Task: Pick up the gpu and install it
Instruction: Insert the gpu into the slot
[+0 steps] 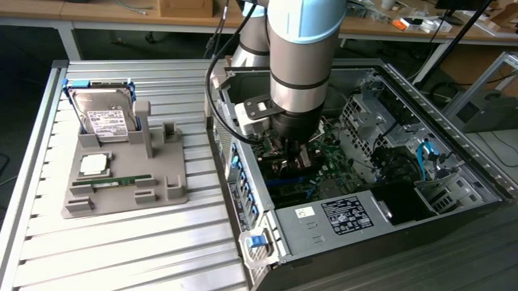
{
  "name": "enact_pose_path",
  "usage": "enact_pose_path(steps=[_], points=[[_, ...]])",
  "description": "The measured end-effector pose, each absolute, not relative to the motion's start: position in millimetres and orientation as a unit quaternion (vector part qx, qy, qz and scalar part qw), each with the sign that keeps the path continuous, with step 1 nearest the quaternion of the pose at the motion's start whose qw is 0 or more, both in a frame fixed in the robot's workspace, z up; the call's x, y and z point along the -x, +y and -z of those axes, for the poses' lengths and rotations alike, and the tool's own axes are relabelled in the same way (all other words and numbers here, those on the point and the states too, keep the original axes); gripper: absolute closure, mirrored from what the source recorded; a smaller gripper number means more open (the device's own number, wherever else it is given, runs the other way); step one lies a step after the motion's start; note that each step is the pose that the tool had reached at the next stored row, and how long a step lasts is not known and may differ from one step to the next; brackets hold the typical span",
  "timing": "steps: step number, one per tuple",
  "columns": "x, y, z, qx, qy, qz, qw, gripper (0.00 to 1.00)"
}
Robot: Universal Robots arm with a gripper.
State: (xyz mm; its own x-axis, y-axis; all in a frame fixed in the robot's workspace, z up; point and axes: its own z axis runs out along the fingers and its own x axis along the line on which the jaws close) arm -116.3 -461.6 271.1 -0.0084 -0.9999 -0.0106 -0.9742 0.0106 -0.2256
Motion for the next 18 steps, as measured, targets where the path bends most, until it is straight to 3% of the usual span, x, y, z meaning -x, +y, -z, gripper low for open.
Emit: enact_pose_path(steps=[18], points=[[106.1,-461.9,-270.9,0.7,0.707,0.065,0.076,0.73]])
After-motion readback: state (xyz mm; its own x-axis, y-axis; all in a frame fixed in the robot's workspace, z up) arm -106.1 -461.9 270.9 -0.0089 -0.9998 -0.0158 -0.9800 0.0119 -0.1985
